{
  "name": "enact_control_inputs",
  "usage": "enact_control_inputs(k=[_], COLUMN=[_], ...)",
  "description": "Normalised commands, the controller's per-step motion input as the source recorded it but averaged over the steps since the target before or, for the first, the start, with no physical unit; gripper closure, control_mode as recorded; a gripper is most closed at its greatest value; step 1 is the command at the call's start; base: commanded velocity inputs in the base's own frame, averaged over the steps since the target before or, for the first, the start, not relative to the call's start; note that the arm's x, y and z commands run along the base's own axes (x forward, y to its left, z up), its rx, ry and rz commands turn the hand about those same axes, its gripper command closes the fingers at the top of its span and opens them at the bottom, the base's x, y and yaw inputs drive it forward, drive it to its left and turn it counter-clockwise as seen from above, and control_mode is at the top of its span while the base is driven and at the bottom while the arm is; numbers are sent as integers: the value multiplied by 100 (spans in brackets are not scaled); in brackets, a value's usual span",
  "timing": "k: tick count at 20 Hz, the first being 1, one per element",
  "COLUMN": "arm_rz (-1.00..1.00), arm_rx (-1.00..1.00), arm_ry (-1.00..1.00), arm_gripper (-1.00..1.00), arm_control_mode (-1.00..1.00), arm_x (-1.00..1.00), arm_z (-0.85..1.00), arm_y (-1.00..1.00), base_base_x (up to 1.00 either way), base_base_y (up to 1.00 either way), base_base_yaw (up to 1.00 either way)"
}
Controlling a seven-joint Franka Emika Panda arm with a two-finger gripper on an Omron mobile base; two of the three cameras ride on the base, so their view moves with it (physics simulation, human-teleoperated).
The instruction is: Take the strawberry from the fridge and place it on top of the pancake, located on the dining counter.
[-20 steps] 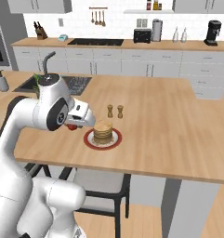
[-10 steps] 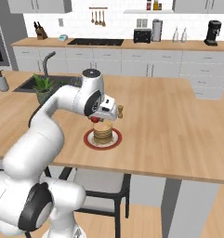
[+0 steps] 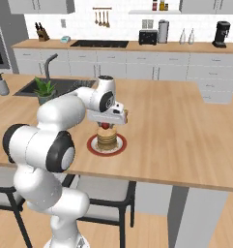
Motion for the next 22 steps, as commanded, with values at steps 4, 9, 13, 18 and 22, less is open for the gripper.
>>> enact_control_inputs(k=[4, 9, 13, 18, 22], arm_rz=[0, 0, 2, 0, 0], arm_rx=[0, 0, 0, 0, -1], arm_ry=[9, -2, -2, 0, 0], arm_gripper=[100, 100, 100, 100, 100], arm_control_mode=[-100, -100, -100, -100, -100], arm_x=[87, 37, 2, -20, -14], arm_z=[0, -18, -43, -34, -21], arm_y=[0, 0, 4, 22, 9], base_base_x=[0, 0, 0, 0, 0], base_base_y=[0, 0, 0, 0, 0], base_base_yaw=[0, 0, 0, 0, 0])
